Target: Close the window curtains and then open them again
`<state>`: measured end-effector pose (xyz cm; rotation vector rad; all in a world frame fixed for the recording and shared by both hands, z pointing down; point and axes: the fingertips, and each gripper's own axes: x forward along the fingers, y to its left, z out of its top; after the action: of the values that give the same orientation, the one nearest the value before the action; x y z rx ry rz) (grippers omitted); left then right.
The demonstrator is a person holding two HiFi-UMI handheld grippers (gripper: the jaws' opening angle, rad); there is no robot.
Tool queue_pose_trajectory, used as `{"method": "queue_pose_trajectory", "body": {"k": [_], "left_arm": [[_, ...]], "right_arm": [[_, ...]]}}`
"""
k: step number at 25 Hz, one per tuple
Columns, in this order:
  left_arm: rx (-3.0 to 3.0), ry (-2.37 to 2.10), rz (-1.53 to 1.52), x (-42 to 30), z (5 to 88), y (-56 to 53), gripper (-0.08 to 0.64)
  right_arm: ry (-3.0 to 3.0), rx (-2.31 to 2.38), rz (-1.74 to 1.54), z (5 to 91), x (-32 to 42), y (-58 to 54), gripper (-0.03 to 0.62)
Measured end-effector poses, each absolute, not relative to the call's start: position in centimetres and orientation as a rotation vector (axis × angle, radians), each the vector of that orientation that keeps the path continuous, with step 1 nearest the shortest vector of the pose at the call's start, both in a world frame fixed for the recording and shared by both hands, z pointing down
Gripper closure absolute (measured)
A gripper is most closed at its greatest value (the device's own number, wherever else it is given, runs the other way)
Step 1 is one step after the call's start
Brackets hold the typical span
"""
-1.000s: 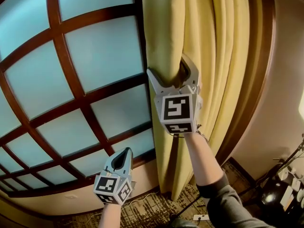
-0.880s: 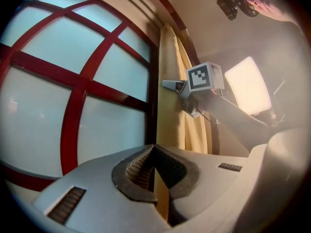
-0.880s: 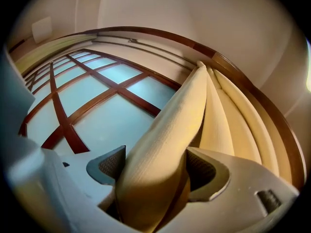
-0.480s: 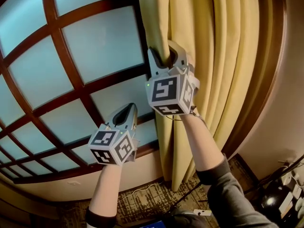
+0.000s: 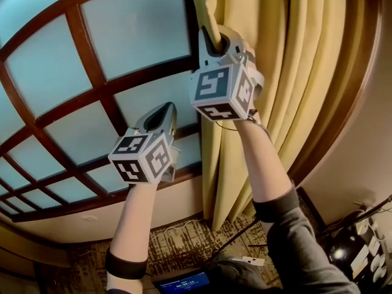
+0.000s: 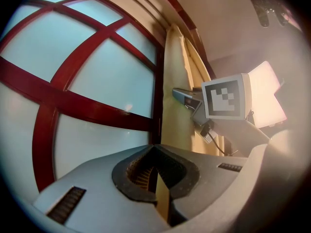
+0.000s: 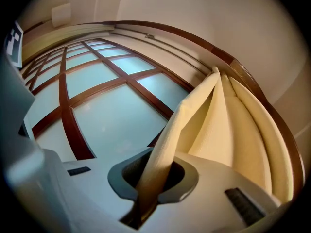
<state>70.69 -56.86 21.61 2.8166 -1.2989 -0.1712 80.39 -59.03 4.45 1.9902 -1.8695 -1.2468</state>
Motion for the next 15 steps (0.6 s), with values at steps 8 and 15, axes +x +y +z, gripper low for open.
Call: {"method": "queue_pose_trajectory", "body": {"k": [8,15], "left_arm": [[2.797,-1.307,-0.176,69.9,21.9,-57.9,0.555],[2.759,-1.374,-0.192,67.5,22.0,-56.2,0.555]], "right_arm": [[-1.671,1.881,-1.367,4.6,78.2,-59.7,0.56],[-1.668,1.746,-1.465,3.7,73.4,-57.8,0.558]]}}
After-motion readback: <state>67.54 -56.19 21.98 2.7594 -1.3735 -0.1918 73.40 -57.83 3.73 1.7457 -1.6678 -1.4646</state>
